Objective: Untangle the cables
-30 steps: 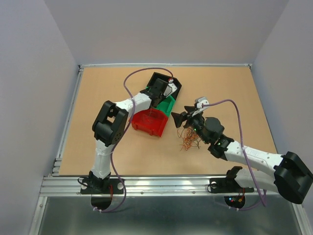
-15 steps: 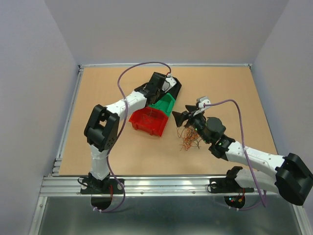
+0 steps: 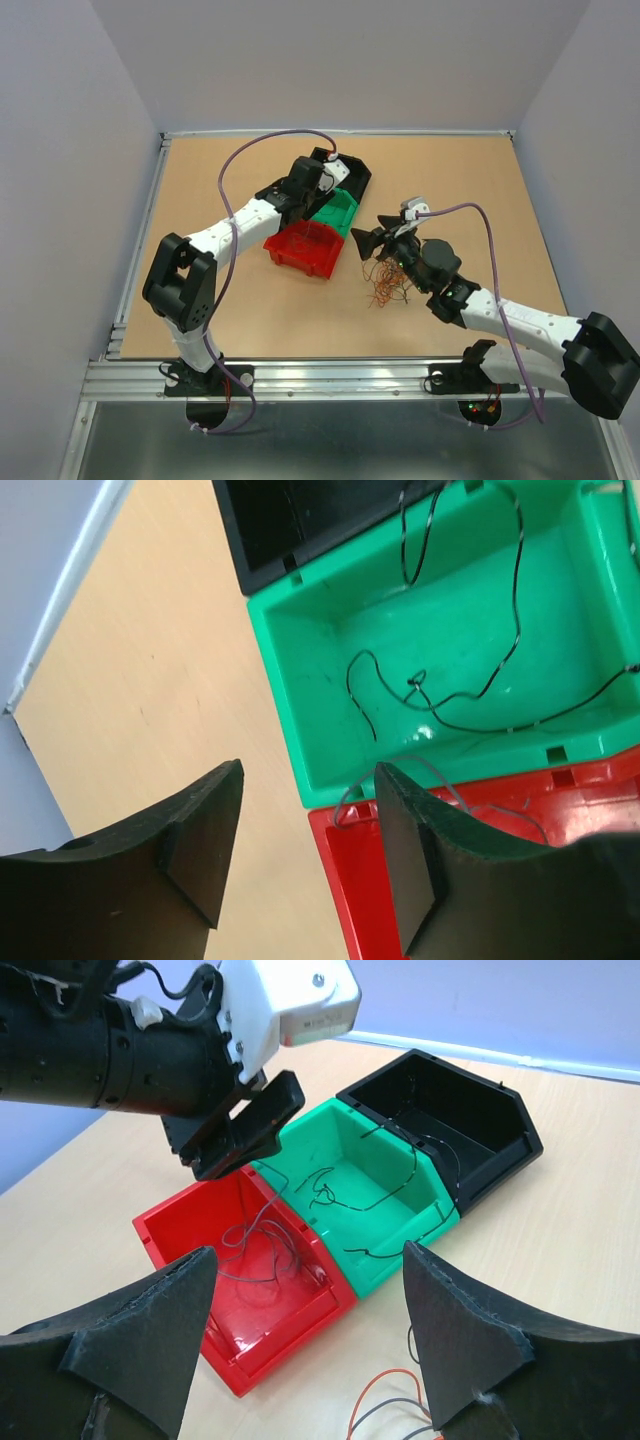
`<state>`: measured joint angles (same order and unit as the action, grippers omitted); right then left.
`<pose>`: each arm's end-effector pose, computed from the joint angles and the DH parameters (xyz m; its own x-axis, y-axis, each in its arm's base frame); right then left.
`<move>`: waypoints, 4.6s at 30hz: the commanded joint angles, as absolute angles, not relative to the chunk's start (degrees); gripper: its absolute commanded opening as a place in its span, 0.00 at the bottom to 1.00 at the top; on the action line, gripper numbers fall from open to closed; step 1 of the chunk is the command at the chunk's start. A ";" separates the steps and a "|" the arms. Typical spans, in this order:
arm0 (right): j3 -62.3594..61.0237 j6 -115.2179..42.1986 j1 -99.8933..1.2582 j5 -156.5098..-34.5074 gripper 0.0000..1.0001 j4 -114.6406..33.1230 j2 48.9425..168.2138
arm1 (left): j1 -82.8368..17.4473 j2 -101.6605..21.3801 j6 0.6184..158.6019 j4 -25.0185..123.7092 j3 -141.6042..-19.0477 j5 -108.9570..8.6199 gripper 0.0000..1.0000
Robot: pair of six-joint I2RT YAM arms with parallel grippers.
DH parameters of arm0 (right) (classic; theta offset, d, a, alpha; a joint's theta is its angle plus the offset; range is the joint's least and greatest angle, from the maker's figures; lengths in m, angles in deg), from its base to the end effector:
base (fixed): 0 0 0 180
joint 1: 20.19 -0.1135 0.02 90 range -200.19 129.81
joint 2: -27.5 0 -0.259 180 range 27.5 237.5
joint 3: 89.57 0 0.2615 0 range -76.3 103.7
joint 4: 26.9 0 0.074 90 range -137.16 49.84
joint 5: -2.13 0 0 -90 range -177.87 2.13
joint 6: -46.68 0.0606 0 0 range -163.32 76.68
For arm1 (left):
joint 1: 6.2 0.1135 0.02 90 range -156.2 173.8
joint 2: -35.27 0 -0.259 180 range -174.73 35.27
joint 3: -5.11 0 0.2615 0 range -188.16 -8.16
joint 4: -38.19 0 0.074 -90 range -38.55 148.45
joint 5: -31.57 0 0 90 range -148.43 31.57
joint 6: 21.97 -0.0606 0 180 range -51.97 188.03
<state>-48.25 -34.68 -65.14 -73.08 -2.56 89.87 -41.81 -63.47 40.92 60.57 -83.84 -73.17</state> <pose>0.2065 0.1843 0.2566 -0.0354 0.1699 -0.9848 -0.5031 0.8484 0.1645 0.3580 -0.2374 0.2544 -0.2085 0.6914 -0.6917 0.5426 0.6702 0.5063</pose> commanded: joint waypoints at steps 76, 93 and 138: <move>-12.32 -9.14 -64.84 -92.26 0.54 -15.55 134.89 | -26.23 -46.65 47.20 45.74 -67.40 -51.40 0.54; -6.78 -11.16 -65.63 -84.18 0.07 -21.79 138.33 | -26.23 -47.00 46.76 45.21 -67.22 -52.10 0.54; -29.80 -26.19 -68.27 -78.22 0.38 -24.96 110.57 | -26.67 -44.89 42.72 44.68 -63.79 -45.59 0.73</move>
<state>-25.21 -27.93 -67.92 -85.08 -29.84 115.48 -26.38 -47.34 43.21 46.94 -64.10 -46.00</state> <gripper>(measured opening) 0.312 0.722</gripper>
